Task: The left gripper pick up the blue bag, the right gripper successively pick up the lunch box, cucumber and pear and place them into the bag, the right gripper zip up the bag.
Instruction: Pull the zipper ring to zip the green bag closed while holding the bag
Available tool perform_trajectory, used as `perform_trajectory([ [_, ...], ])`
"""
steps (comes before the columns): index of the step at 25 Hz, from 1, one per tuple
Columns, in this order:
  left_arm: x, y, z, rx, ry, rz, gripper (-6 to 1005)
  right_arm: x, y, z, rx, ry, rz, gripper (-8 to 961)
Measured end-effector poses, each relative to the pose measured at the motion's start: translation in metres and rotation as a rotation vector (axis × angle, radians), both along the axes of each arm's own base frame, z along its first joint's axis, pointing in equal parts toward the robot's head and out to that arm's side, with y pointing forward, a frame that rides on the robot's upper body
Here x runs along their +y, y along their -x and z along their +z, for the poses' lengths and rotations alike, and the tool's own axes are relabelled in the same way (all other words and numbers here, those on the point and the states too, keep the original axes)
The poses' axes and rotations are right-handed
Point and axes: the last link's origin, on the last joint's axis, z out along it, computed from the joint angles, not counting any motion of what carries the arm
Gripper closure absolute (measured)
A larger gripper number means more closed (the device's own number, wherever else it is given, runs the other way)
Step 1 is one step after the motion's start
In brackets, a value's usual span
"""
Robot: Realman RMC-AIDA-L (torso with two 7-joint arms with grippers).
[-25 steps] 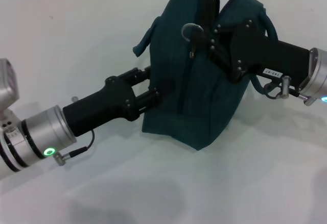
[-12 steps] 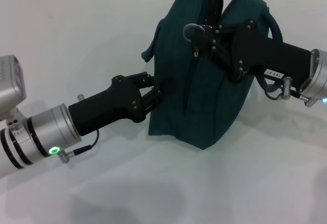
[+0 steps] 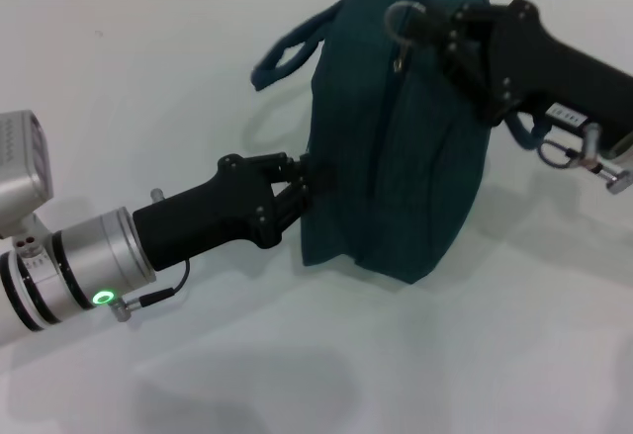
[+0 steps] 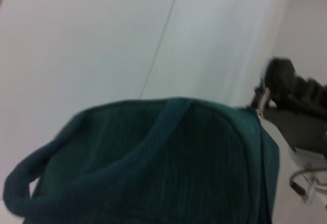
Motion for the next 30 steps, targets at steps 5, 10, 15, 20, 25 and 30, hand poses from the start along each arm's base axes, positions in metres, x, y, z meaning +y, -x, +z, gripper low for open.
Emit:
perform_trajectory([
  [5, -0.003, 0.000, -0.003, 0.019, 0.029, -0.020, 894, 0.002, -0.004, 0.009, 0.038, -0.009, -0.034, 943],
  [10, -0.005, -0.001, -0.003, 0.017, 0.038, -0.033, 922, 0.003, -0.007, 0.007, 0.029, -0.005, -0.056, 943],
  [15, -0.008, -0.004, -0.001, 0.006, 0.050, -0.065, 926, 0.006, -0.011, 0.005, 0.014, -0.007, -0.088, 944],
  [20, -0.012, -0.004, 0.000, 0.010, 0.071, -0.090, 926, 0.008, -0.015, 0.006, 0.017, -0.009, -0.128, 943],
  [25, -0.017, -0.003, -0.002, 0.030, 0.100, -0.110, 925, 0.011, -0.022, 0.012, 0.027, -0.027, -0.168, 943],
  [30, -0.019, -0.002, -0.004, 0.051, 0.122, -0.128, 925, 0.014, -0.026, 0.016, 0.025, -0.033, -0.193, 944],
])
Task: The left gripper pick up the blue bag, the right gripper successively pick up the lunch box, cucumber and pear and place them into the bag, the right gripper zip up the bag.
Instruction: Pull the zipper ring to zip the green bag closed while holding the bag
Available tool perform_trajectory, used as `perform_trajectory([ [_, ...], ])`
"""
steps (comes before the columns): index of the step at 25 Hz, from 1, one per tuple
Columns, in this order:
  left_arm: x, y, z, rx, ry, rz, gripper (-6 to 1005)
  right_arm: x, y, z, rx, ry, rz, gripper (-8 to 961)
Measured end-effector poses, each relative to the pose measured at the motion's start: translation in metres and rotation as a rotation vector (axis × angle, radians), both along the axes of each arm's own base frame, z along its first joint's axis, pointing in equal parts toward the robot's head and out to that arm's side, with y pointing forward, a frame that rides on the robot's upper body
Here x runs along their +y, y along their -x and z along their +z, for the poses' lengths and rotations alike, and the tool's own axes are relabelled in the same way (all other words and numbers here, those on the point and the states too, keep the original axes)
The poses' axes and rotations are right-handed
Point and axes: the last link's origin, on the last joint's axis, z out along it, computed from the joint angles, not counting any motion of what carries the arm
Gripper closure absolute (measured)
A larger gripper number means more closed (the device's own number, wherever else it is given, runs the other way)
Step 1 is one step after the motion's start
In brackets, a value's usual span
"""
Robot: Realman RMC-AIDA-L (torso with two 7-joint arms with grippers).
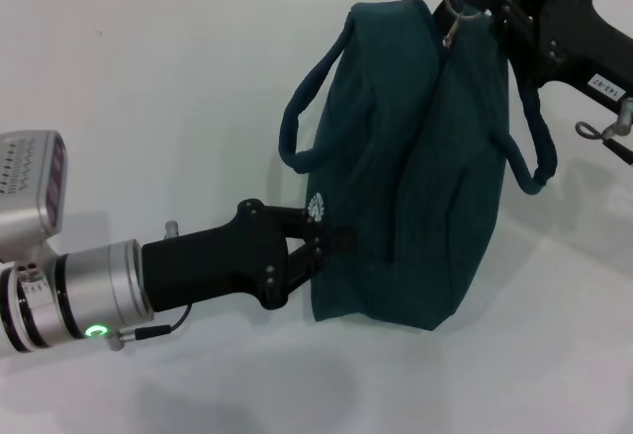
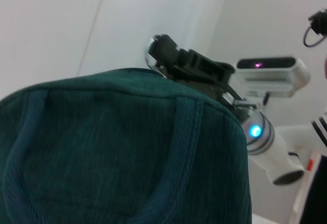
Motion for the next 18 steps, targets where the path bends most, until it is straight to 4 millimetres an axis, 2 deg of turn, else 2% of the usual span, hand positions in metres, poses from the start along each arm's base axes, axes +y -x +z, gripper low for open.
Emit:
perform_trajectory([
  [8, -0.009, 0.000, -0.004, 0.058, 0.074, -0.075, 927, 0.011, -0.003, -0.001, -0.021, 0.012, -0.066, 943],
  [18, -0.016, 0.008, 0.005, 0.057, 0.083, -0.083, 928, 0.029, -0.006, -0.005, -0.078, 0.037, -0.167, 943],
])
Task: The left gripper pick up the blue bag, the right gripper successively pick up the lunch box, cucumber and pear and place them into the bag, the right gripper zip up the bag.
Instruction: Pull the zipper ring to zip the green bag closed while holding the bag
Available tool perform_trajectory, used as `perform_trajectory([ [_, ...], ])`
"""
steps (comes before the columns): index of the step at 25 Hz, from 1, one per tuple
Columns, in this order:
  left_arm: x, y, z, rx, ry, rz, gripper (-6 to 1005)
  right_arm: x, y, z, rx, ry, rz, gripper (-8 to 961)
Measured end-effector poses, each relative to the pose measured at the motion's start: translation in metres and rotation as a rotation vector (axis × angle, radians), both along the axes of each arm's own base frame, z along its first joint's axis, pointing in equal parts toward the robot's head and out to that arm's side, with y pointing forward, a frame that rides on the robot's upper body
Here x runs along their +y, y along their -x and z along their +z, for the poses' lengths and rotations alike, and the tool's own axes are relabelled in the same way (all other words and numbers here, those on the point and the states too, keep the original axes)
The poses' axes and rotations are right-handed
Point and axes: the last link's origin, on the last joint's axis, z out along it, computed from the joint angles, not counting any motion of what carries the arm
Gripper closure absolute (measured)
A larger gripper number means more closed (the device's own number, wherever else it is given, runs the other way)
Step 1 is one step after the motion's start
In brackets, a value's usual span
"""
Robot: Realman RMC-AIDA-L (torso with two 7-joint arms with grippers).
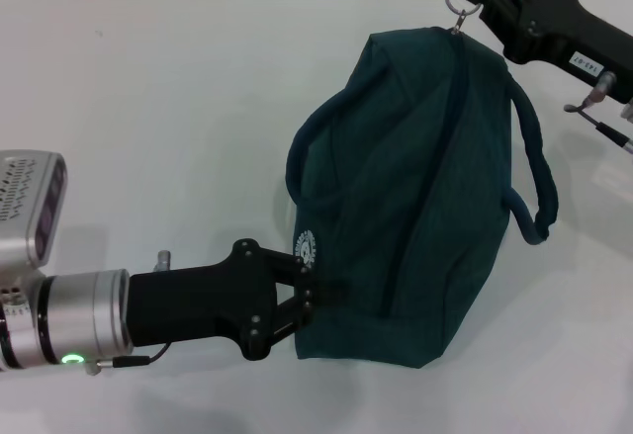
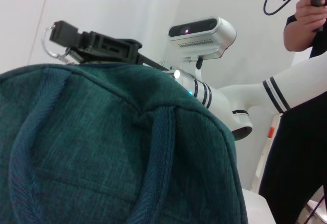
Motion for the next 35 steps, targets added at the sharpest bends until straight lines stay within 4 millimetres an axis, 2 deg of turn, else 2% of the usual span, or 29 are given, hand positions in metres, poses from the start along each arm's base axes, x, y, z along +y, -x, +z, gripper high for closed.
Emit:
perform_trajectory([
  [6, 0.002, 0.009, 0.007, 0.001, -0.074, 0.050, 929, 0.003, -0.002, -0.003, 0.006, 0.017, -0.041, 943],
  [13, 0.011, 0.031, 0.023, -0.045, -0.276, 0.255, 930, 0.003, 0.000, -0.001, 0.113, 0.126, -0.114, 944],
  [18, 0.013, 0.039, 0.026, -0.047, -0.339, 0.323, 931, 0.006, 0.000, 0.002, 0.144, 0.120, -0.133, 944],
  [24, 0.011, 0.038, 0.025, -0.038, -0.350, 0.293, 832, 0.010, 0.002, 0.006, 0.165, 0.101, -0.141, 944],
  [26, 0.011, 0.037, 0.029, -0.067, -0.361, 0.306, 757, 0.011, 0.002, 0.006, 0.167, 0.098, -0.148, 944],
  [29, 0.017, 0.035, 0.046, -0.116, -0.356, 0.330, 644, 0.012, 0.002, 0.006, 0.171, 0.102, -0.155, 943],
  [31, 0.027, 0.029, 0.065, -0.139, -0.331, 0.332, 575, 0.013, 0.003, 0.006, 0.176, 0.109, -0.157, 943],
  [34, 0.043, 0.013, 0.082, -0.138, -0.284, 0.298, 471, 0.013, 0.005, 0.005, 0.180, 0.118, -0.159, 944],
  [35, 0.051, 0.002, 0.089, -0.127, -0.257, 0.274, 436, 0.013, 0.006, 0.004, 0.181, 0.122, -0.160, 944],
])
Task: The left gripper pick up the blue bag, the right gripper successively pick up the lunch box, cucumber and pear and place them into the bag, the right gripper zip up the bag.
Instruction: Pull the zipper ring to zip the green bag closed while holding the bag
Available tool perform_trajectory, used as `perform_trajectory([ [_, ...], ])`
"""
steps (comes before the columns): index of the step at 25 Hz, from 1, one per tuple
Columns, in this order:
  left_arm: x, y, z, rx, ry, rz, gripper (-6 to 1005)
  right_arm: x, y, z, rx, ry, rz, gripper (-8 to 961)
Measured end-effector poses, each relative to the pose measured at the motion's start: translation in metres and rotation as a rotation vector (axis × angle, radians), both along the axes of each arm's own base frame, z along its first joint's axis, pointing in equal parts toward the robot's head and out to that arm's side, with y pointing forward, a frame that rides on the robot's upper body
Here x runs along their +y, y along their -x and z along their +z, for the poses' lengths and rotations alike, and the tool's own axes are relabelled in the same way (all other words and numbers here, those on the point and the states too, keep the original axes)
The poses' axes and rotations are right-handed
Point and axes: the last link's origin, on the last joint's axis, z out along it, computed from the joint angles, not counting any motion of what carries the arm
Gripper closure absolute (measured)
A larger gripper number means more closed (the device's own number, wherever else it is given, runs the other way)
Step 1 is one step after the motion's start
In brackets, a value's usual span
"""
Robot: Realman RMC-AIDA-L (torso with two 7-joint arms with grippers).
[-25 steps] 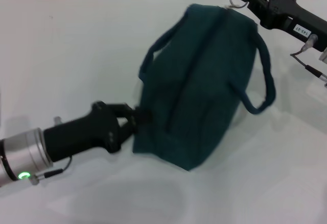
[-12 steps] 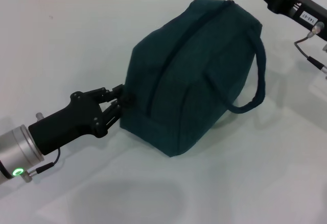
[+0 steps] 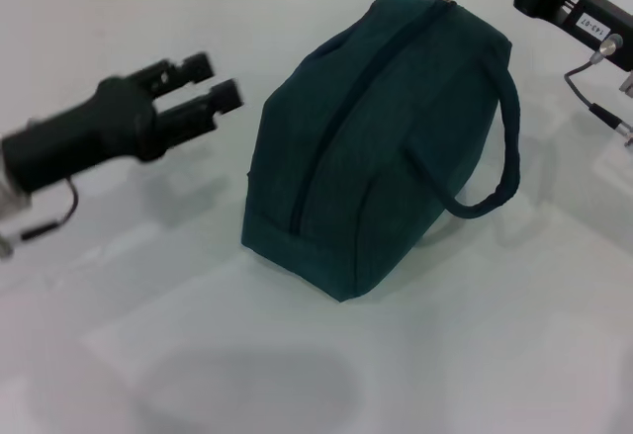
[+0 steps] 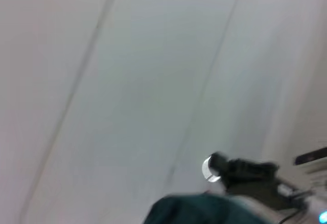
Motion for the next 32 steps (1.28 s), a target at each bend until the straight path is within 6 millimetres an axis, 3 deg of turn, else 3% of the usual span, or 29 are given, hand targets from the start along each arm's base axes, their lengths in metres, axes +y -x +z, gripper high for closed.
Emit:
perform_trajectory([
  [4, 0.031, -0.049, 0.016, 0.123, 0.115, -0.064, 388, 0.000, 0.000, -0.002, 0.004, 0.008, -0.007, 944],
  [8, 0.047, -0.091, 0.025, 0.242, 0.145, -0.086, 340, 0.001, -0.001, -0.002, 0.004, 0.006, -0.015, 943],
  [12, 0.051, -0.137, 0.028, 0.377, 0.179, -0.099, 244, 0.001, -0.001, -0.001, 0.011, 0.001, -0.021, 943],
  [17, 0.047, -0.185, 0.016, 0.509, 0.192, -0.073, 139, 0.001, -0.002, -0.001, 0.013, -0.002, -0.025, 943],
  [22, 0.044, -0.209, -0.014, 0.655, 0.245, -0.033, 104, 0.001, -0.003, -0.001, 0.010, 0.000, -0.029, 943],
  [32, 0.049, -0.210, -0.029, 0.727, 0.211, 0.021, 103, -0.001, -0.005, -0.004, 0.017, 0.010, -0.039, 944],
])
